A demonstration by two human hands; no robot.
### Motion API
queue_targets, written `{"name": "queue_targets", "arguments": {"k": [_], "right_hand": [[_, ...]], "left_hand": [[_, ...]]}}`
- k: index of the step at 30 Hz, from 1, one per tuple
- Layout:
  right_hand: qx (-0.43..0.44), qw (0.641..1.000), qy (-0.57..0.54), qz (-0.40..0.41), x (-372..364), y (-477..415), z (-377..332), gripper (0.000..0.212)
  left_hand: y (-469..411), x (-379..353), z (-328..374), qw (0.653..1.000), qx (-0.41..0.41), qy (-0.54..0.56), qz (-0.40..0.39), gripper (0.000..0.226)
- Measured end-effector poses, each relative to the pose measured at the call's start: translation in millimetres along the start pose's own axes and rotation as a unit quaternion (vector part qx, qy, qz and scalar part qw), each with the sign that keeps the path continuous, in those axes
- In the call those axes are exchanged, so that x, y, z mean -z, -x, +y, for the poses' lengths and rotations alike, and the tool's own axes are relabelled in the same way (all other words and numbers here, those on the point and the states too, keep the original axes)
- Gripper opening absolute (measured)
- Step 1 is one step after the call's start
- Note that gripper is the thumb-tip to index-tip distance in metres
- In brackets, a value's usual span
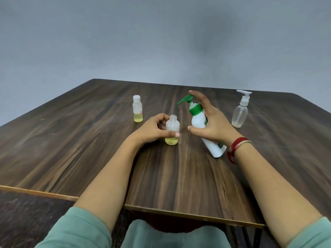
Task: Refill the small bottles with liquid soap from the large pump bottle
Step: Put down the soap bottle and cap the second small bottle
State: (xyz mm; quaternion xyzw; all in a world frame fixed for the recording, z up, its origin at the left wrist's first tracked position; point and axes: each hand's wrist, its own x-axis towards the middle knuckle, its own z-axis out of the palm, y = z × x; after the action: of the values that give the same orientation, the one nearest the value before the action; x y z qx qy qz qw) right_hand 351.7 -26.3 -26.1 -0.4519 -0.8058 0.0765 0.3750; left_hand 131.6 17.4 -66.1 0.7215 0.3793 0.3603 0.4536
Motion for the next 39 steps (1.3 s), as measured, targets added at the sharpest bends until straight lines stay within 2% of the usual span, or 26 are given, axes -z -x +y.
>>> {"name": "queue_targets", "arguments": {"k": [3,6,8,12,17,22,24,26,28,30,32,35,39], "right_hand": [[0.006,0.998,0.047,-0.03,0,0,-3,0.089],[0.024,0.992,0.116,-0.043,-1,0,-4,0.089],[0.033,0.988,0.147,-0.047,-1,0,-3,0.088],[0.042,0.982,0.178,-0.049,-2,0,-3,0.086],[0.046,0.98,0.188,-0.045,-1,1,-7,0.085],[0.039,0.981,0.187,-0.041,0,0,-8,0.086],[0.032,0.982,0.179,-0.04,0,0,-7,0.086],[0.028,0.987,0.152,-0.038,0,0,-7,0.087],[0.024,0.993,0.114,-0.036,1,0,-8,0.086],[0.017,0.996,0.081,-0.038,2,-1,-8,0.087],[0.005,0.999,0.039,-0.032,1,-2,-8,0.089],[0.006,0.997,-0.073,0.018,-1,-4,-8,0.09],[-0.035,0.945,-0.301,0.123,-3,-8,-10,0.091]], "left_hand": [[2,4,9,0.998,-0.01,0.063,0.029,0.044],[4,12,18,0.983,0.005,0.15,0.104,0.06],[4,16,19,0.969,-0.003,0.186,0.162,0.062],[4,14,20,0.96,-0.032,0.125,0.249,0.037],[-1,6,18,0.956,-0.118,0.052,0.264,0.026],[-6,10,6,0.953,-0.097,0.037,0.283,0.028],[-4,7,11,0.962,-0.08,0.041,0.257,0.023],[-2,3,15,0.978,-0.073,0.04,0.192,0.015],[-2,-1,9,0.989,-0.083,0.019,0.12,0.032],[-2,-4,1,0.993,-0.071,-0.056,0.081,0.051],[-3,-7,-4,0.991,-0.046,-0.109,0.057,0.053],[-5,-10,-6,0.994,-0.044,-0.093,0.02,0.047],[-6,-10,-5,0.996,-0.051,-0.048,0.054,0.043]]}}
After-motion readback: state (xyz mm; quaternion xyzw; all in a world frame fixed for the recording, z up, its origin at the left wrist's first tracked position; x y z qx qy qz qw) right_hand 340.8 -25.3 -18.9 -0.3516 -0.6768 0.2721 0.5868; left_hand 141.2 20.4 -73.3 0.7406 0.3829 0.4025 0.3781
